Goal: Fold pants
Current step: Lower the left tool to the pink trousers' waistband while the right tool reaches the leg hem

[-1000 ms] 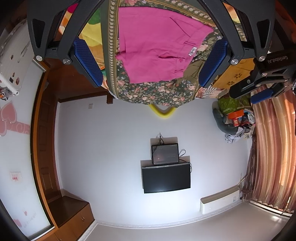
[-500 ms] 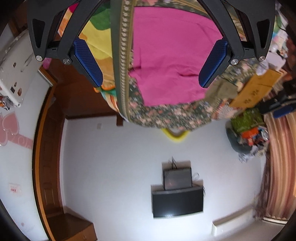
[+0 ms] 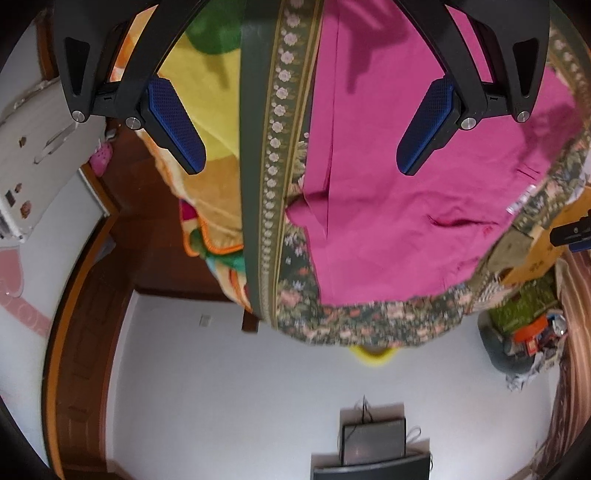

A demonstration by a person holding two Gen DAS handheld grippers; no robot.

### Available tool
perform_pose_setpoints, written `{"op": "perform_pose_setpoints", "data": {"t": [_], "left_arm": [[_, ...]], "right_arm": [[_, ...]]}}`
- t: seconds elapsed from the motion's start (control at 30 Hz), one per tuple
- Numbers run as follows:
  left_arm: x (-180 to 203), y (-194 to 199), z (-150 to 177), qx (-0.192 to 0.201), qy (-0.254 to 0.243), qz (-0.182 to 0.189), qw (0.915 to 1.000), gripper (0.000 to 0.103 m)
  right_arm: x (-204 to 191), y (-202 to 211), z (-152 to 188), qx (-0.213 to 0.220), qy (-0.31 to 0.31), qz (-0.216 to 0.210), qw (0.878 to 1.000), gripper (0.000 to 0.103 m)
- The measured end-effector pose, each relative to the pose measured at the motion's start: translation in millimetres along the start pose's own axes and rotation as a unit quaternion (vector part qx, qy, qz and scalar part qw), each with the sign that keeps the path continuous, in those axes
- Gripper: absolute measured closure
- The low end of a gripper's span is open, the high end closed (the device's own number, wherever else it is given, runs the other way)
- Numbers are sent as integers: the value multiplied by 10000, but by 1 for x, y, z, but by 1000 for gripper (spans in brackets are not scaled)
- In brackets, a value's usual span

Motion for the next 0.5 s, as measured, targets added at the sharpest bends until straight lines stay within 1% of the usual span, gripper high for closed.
{"op": "perform_pose_setpoints", "data": {"t": [0.13, 0.17, 0.23, 0.27, 0.3, 0.37, 0.4, 0.43, 0.47, 0.5], "left_arm": [[-3, -33, -2, -488, 39, 306, 9983, 21], [-3, -40, -2, -591, 51, 409, 9974, 23], [0, -48, -3, -690, 11, 488, 9964, 32], [1, -52, -4, -719, -42, 485, 9962, 34], [2, -54, -5, -737, -81, 496, 9960, 38], [4, -62, -6, -853, -173, 558, 9946, 42], [3, -67, -6, -915, -174, 625, 9937, 46], [3, -71, -7, -990, -162, 696, 9925, 48], [2, -74, -7, -1071, -141, 749, 9913, 49], [1, -79, -7, -1154, -94, 793, 9901, 50]], "right_arm": [[-4, -30, -4, -253, 86, -162, 9995, 1], [-5, -36, -6, -292, 101, -214, 9993, 2], [-6, -49, -10, -331, 135, -246, 9991, 2], [-6, -55, -12, -332, 143, -252, 9990, 4], [-7, -59, -13, -357, 159, -260, 9989, 5], [-9, -68, -16, -435, 170, -408, 9981, 10], [-10, -71, -17, -479, 161, -491, 9975, 12], [-11, -75, -19, -526, 160, -584, 9968, 17], [-12, -79, -21, -572, 168, -666, 9960, 20], [-12, -83, -23, -618, 169, -723, 9953, 22]]}}
Point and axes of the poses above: each gripper's, at about its wrist camera, not at the fingertips, and y roughly against the way its jaws point, x to its right, z to its underside, the point moved 6 cm from there along -y, roughly the way its jaws point, and after that the axes turned 14 degrees about -x, right-handed, at the moved point
